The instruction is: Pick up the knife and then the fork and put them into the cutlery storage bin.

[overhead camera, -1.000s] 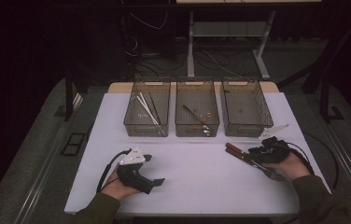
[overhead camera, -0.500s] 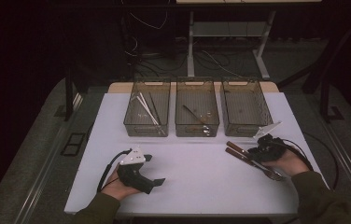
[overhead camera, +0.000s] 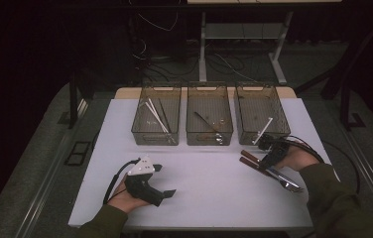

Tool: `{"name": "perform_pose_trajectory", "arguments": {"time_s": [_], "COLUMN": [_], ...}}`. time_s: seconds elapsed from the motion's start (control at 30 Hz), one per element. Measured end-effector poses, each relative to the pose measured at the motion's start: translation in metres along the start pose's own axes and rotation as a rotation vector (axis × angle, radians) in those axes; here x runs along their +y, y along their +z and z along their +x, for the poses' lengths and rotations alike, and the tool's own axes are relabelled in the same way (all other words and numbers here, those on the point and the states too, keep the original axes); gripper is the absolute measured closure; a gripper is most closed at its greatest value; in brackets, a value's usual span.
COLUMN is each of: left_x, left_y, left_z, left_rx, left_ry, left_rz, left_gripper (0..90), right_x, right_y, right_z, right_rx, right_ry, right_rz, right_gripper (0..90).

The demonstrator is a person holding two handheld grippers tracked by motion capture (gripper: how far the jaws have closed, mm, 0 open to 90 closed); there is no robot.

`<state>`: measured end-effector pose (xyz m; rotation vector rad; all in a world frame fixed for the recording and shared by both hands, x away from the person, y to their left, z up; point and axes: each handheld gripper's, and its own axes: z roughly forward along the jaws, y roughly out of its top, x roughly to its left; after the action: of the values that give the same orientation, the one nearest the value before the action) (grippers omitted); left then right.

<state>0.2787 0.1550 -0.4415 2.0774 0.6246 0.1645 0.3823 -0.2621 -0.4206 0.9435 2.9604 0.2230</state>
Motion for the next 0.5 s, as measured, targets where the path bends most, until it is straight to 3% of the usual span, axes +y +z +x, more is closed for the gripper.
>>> {"name": "perform_pose_trajectory", "arguments": {"time_s": [0.23,0.3,0.5], "left_x": [0.0,0.0,0.001], "left_y": [0.0,0.0,0.0], "left_z": [0.0,0.0,0.0], "left_rx": [0.0,-0.001,-0.002], "left_ry": [0.004,0.005,0.003], "left_rz": [0.001,0.001,0.0], "left_gripper": [0.0,0.0,0.0], "right_x": [0.016,0.015,0.004], "right_y": [0.002,0.001,-0.004], "right_z": [0.003,0.003,-0.003], "right_rx": [-0.019,-0.023,-0.005], "right_ry": [-0.027,-0.031,-0.006], "right_rz": [0.118,0.113,0.016], "right_gripper": [76.8,76.9,77.0]}}
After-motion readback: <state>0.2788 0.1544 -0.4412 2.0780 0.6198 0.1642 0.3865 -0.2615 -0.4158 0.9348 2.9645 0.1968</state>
